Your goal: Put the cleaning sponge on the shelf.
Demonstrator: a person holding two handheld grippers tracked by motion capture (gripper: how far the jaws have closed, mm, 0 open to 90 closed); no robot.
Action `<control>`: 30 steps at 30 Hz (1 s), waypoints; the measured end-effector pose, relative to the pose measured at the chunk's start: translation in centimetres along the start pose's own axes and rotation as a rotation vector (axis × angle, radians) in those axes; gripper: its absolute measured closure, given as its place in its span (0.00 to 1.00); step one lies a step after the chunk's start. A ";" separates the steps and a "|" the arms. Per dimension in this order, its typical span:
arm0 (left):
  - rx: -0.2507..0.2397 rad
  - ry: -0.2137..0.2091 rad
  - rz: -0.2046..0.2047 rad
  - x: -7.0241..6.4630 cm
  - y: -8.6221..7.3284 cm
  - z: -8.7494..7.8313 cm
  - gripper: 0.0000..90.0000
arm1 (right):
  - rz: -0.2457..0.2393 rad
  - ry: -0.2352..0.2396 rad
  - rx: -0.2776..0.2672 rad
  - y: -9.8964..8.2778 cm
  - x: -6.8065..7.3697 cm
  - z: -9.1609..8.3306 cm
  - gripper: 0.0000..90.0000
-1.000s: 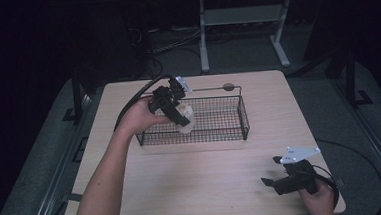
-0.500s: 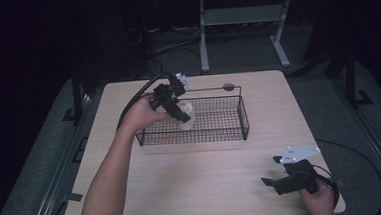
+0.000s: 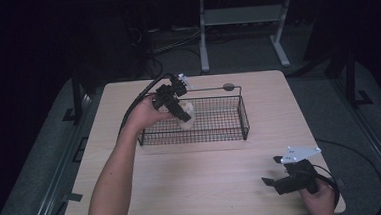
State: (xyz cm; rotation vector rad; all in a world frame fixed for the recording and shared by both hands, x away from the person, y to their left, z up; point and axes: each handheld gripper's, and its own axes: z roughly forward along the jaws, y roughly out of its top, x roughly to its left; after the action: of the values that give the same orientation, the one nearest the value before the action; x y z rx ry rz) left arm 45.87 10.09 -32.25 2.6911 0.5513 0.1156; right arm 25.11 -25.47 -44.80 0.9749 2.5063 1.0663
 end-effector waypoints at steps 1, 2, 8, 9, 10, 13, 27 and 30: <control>0.001 0.000 -0.007 0.1 0.0 0.1 0.33 | 0.000 -0.001 0.000 0.0 0.0 0.0 0.16; 0.007 0.001 -0.008 0.1 0.0 0.2 0.33 | 0.000 0.001 0.001 0.0 0.0 0.0 0.16; 0.017 0.013 -0.021 0.6 0.0 0.8 0.33 | 0.003 0.002 0.003 -0.1 -0.1 0.0 0.16; 0.015 0.011 -0.022 0.7 0.0 0.9 0.33 | 0.004 0.002 0.003 -0.1 -0.1 0.0 0.16; 0.018 0.006 -0.021 0.7 0.1 1.0 0.33 | 0.004 0.001 0.002 -0.1 -0.1 0.0 0.16; 0.023 0.001 -0.027 0.8 0.1 1.4 0.33 | 0.005 -0.002 -0.001 0.0 -0.1 0.0 0.16; 0.059 -0.022 -0.026 1.2 0.7 3.8 0.33 | 0.000 -0.003 -0.002 0.0 0.0 -0.1 0.16; 0.051 -0.030 -0.046 1.3 0.7 4.2 0.33 | 0.001 -0.005 -0.003 0.0 -0.1 -0.1 0.16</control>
State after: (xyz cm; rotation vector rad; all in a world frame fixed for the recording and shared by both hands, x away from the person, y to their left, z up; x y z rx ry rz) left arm 47.98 8.48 -35.84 2.7231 0.6139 0.0488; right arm 25.13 -25.58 -44.78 0.9762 2.4997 1.0665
